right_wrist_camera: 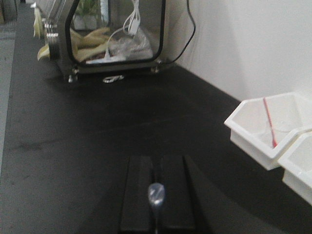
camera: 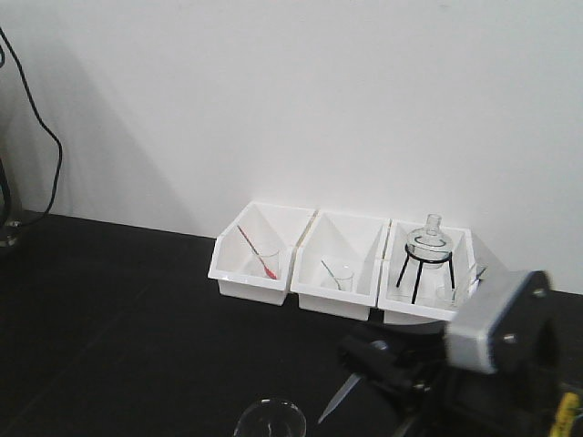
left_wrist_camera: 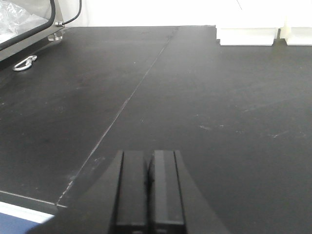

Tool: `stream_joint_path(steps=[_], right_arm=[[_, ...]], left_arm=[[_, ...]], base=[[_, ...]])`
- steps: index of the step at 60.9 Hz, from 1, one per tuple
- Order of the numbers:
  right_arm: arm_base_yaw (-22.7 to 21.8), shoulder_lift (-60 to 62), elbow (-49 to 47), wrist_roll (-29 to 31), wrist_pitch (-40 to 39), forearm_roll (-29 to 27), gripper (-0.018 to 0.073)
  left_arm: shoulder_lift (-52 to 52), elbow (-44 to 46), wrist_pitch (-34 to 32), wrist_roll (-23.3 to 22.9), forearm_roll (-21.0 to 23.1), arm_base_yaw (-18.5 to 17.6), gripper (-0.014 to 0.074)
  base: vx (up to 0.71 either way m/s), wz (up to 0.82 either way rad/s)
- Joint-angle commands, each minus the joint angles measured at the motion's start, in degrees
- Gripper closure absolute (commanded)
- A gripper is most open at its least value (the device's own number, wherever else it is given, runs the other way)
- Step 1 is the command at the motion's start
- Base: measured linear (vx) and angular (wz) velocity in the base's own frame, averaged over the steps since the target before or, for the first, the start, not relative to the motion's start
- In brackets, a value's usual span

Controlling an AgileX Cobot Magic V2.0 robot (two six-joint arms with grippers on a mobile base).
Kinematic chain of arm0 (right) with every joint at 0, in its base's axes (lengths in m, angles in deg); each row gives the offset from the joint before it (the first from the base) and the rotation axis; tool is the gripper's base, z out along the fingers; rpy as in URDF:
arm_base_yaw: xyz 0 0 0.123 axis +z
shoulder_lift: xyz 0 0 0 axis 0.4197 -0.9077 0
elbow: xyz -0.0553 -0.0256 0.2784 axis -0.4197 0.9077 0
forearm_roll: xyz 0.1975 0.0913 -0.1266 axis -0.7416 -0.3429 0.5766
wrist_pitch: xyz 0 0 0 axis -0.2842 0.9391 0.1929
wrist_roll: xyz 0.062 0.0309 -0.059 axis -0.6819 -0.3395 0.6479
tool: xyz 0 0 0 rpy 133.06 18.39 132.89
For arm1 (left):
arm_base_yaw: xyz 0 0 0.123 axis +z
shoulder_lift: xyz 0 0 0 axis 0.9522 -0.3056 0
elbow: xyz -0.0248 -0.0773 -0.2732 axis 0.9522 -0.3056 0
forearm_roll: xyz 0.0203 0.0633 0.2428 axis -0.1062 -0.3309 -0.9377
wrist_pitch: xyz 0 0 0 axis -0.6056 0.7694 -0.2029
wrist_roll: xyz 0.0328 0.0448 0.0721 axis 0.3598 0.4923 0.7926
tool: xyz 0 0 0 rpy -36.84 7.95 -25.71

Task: Grab transparent chemical and place on left bench

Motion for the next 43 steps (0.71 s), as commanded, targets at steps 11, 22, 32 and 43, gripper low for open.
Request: stream_joint_path(steps=[11,22,32,43], right_arm=[[10.3,-9.3,-8.7,12.2,5.3,-10.2,0.0561],[10.4,-17.1,-12.6,18.0,5.9,-11.1,0.0561],[10.4,-22.8,-15.9,21.6,7.6,-11.1,0.0557],[10.3,-26.5,-17.4,21.0,9.2,-12.5,0.0498]], left_arm=[[1.1,-0.9,-4.5,-0.4,0.0,-0.1,0.06],[1.1,-0.9,-4.5,-0.4,0.0,-0.1,0.06],[1.1,-0.9,-4.5,-0.4,0.0,-0.1,0.06],[1.1,-0.9,-4.5,-0.4,0.0,-0.1,0.06]], base=[[0.0,0.0],[0.0,0.0],[0.0,0.0],[0.0,0.0]])
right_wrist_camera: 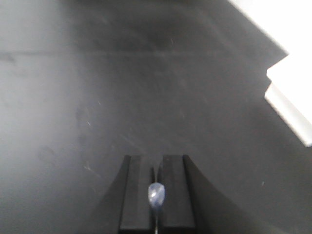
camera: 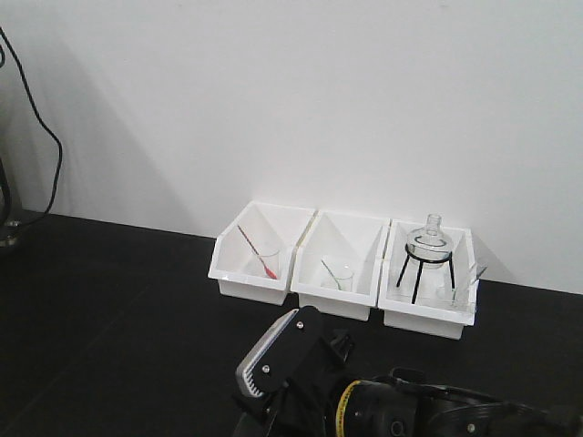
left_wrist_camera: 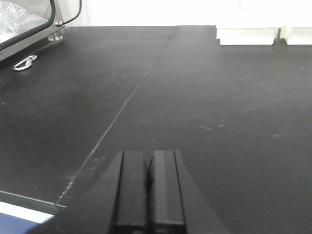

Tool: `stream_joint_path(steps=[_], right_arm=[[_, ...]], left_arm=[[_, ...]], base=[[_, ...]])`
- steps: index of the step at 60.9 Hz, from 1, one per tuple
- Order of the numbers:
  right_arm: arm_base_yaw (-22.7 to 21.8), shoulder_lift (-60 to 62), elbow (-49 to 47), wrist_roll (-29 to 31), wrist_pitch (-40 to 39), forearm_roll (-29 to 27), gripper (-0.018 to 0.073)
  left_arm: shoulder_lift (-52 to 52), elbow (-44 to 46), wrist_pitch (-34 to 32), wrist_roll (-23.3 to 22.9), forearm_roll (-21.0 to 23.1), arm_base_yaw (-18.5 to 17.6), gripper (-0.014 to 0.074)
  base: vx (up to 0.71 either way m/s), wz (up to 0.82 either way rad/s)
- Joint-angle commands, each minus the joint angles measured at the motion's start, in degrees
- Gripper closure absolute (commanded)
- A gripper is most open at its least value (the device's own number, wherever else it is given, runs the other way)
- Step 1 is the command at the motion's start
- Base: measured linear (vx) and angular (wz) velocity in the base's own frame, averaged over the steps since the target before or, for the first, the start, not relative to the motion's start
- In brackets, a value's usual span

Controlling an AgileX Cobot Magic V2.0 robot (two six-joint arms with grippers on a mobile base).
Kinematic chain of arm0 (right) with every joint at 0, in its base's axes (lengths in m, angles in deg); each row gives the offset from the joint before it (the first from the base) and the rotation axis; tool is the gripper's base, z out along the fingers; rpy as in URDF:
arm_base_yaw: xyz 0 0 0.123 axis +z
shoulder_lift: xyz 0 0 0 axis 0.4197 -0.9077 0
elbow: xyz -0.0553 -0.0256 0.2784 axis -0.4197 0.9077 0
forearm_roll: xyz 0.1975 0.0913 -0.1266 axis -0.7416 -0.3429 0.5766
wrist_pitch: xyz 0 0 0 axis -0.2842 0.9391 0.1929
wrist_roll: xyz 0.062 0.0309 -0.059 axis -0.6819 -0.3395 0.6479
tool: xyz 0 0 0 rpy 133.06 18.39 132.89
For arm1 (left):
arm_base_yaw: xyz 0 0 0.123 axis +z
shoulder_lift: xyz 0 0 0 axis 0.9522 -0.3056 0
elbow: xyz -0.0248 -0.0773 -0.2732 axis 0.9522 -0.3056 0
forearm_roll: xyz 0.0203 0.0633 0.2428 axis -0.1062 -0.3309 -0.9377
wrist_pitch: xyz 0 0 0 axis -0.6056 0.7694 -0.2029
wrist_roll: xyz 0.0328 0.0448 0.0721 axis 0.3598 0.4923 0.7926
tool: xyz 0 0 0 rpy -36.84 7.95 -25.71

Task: Grab transparent chemical and place on left bench

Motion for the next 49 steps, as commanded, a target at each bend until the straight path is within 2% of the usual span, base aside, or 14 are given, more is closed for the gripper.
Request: stream_joint_path(steps=[1,10,21,28,38,49], right_arm=[[-0.3,1.3,-2.2,0.6,-1.9,-1.4,0.049],[-1.3,1.3,-2.2,0.0,-1.0,-4.8,0.0361],[-1.3,1.3,-2.2,-0.6,2.4,-9.7,0.0098],[-1.3,1.4,-2.2,-0.7,2.0,-10.3,0.0003],[-1.1,7.1,-1.3,-4.0,3.3,-10.3,-0.0017],[-1.1,22.3,5.0,-5.2,6.7,-10.3,0.0003]], left_arm=[[1.1,-0.9,-4.5,-0.4,0.0,-0.1,0.06],[1.1,-0.9,-4.5,-0.4,0.0,-0.1,0.06],[1.1,-0.9,-4.5,-0.4,0.0,-0.1,0.06],[1.1,-0.9,-4.5,-0.4,0.0,-0.1,0.06],[1.1,-0.9,-4.5,-0.4,0.0,-0.1,0.06],[1.1,-0.9,-4.5,-0.4,0.0,-0.1,0.06]], base=[[0.0,0.0],[0.0,0.0],[0.0,0.0],[0.0,0.0],[0.0,0.0],[0.0,0.0]])
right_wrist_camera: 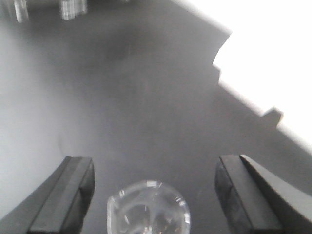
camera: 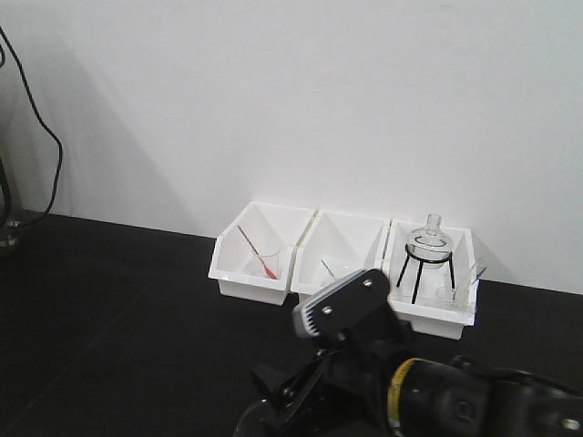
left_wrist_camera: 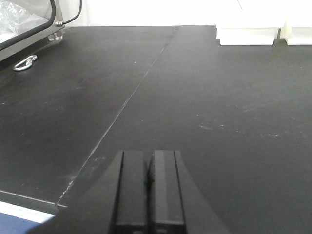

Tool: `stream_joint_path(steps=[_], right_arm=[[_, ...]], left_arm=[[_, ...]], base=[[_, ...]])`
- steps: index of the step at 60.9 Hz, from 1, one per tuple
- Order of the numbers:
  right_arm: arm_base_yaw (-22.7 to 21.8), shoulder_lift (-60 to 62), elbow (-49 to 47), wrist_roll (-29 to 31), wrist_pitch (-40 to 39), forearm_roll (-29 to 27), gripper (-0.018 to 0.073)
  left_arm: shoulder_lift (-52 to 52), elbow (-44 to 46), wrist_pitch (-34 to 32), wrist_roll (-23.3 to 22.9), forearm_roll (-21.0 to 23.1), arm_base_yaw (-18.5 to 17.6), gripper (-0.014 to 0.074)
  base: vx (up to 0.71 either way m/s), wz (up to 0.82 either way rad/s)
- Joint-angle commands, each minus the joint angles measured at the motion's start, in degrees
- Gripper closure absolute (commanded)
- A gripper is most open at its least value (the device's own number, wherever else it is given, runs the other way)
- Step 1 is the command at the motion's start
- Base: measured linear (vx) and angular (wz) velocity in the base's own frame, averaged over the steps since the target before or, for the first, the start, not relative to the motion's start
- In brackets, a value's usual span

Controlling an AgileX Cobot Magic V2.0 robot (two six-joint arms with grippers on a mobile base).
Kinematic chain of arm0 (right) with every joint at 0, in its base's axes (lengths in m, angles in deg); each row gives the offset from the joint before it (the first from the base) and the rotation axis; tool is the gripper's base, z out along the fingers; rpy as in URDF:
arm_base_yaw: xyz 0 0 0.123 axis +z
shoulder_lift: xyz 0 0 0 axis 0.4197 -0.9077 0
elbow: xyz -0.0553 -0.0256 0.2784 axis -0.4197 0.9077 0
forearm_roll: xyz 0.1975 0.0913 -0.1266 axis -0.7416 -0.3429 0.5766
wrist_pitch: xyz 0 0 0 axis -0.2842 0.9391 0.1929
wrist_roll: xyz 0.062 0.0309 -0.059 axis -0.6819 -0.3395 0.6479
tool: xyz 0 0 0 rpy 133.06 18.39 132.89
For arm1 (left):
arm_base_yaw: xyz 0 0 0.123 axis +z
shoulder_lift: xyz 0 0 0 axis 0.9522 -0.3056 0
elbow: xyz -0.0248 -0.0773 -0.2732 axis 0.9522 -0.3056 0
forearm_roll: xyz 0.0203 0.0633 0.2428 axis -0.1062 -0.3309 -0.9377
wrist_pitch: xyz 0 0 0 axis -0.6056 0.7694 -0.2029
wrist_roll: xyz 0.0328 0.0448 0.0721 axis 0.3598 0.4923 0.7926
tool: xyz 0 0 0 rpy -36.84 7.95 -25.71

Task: Grab transparent chemical and place on left bench

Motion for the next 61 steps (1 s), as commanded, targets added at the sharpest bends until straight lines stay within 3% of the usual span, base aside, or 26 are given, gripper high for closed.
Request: stream_joint_path(steps=[1,18,34,40,46,54,61], right_arm=[[0.0,10.2,2.0,-0.4,-0.8,-0.3,0.0007],[0.0,28.8,10.9,-0.5,3.3,-0.3,0.004],[0.0,36.4,11.6,0.2,7.2,0.6,0.0063],[-0.8,40.5,11.6,4.5,13.7,-3.3,0.0111],[-5.4,46.3,12.9,14.7,20.5,-11.4,0.0197],[-17.3,57.5,21.1,27.2,18.5,-21.5,0.0361],[-26.4,67.5,30.4,33.5,16.3,-29.9,0.0505]], left_arm=[[1.1,-0.9,-4.5,-0.4,0.0,-0.1,0.06],[1.1,-0.9,-4.5,-0.4,0.0,-0.1,0.06],[1.1,-0.9,-4.5,-0.4,0.0,-0.1,0.06],[1.1,-0.9,-4.5,-0.4,0.0,-0.1,0.06],[1.1,-0.9,-4.5,-0.4,0.0,-0.1,0.06],[1.1,-0.9,-4.5,-0.4,0.0,-0.1,0.06],[1.1,-0.9,-4.5,-0.4,0.0,-0.1,0.06]], base=[[0.0,0.0],[0.0,0.0],[0.0,0.0],[0.0,0.0],[0.0,0.0],[0.0,0.0],[0.0,0.0]])
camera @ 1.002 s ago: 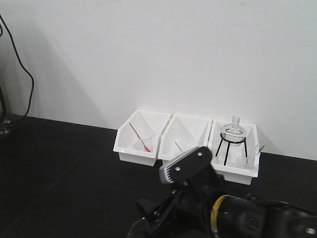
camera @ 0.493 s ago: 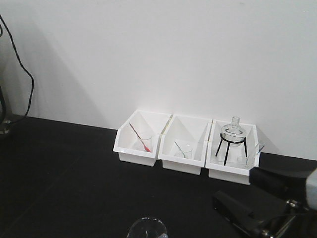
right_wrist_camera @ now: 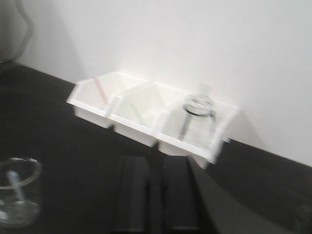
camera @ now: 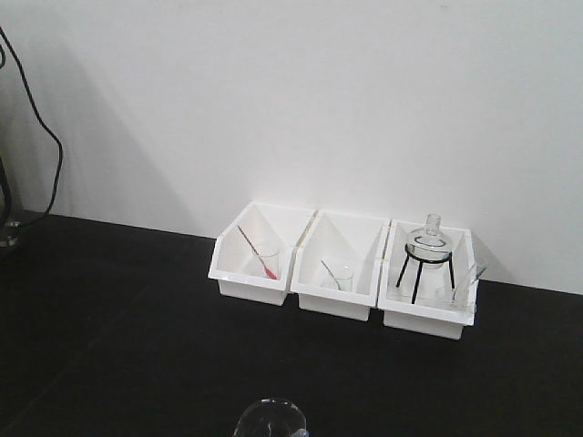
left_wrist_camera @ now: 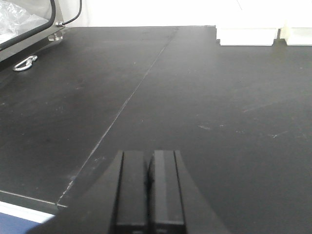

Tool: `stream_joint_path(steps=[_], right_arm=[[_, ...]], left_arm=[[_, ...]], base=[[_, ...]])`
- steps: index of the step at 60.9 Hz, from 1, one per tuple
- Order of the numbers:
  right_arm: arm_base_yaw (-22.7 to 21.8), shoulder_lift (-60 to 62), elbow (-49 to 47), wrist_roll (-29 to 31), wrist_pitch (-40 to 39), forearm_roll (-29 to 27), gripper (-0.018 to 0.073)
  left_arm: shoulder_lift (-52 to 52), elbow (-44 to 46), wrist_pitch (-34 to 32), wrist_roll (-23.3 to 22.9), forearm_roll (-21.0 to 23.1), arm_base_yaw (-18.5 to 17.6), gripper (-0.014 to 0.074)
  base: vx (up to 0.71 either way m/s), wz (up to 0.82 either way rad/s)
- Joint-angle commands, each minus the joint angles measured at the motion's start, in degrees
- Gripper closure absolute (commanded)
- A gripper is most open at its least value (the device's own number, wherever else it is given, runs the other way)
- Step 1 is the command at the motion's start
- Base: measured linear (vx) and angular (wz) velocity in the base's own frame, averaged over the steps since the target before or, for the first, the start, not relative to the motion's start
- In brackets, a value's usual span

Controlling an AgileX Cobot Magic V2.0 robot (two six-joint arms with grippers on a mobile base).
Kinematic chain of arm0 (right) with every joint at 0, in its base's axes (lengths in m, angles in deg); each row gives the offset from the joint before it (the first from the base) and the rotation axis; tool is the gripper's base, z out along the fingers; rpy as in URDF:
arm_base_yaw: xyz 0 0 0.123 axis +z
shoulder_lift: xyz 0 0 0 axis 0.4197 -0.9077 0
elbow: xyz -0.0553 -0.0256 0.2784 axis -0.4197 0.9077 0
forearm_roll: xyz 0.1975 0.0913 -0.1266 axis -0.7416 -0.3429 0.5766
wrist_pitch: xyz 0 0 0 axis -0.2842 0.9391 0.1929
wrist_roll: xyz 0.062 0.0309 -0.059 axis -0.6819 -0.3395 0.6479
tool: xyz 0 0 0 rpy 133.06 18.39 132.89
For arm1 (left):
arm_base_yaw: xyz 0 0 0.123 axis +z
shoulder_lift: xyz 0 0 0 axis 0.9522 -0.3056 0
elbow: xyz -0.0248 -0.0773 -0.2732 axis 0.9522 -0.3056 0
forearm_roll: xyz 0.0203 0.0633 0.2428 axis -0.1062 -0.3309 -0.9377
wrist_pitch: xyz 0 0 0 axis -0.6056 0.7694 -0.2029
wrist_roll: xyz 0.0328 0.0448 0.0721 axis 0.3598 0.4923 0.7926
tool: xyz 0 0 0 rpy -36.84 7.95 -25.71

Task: Grab transparent chemical and place on left bench

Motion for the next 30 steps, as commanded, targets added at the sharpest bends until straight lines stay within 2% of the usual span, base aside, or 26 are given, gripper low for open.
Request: stream_joint_path(steps=[1,3,9,14,21,30], right_arm=[[-6.2,6.0,5.3,5.9,-5.8,-5.3,0.053],[-7.9,8.5,7.9,6.5,-6.1,-6.1,0.0569],[-11.1,15.1,15.3,6.3,-6.2,-8.5,0.0569],[-11.2,19.4,20.8,6.3,-8.1,-9.6,0.0569],[-11.0,18.6,26.9,6.2,-17.6,-9.7,0.0567],[-11.0,18.5,26.5,6.2,-18.0,-9.7,0.0567]], left_arm=[[1.1,-0.9,-4.5,-0.4,0.0,-0.1,0.06],[1.1,-0.9,-4.5,-0.4,0.0,-0.1,0.06],[1.1,-0.9,-4.5,-0.4,0.0,-0.1,0.06],[1.1,-0.9,-4.5,-0.4,0.0,-0.1,0.06],[1.1,-0.9,-4.5,-0.4,0.0,-0.1,0.06],[1.1,-0.9,-4.5,-0.4,0.0,-0.1,0.06]], base=[[0.0,0.0],[0.0,0.0],[0.0,0.0],[0.0,0.0],[0.0,0.0],[0.0,0.0]])
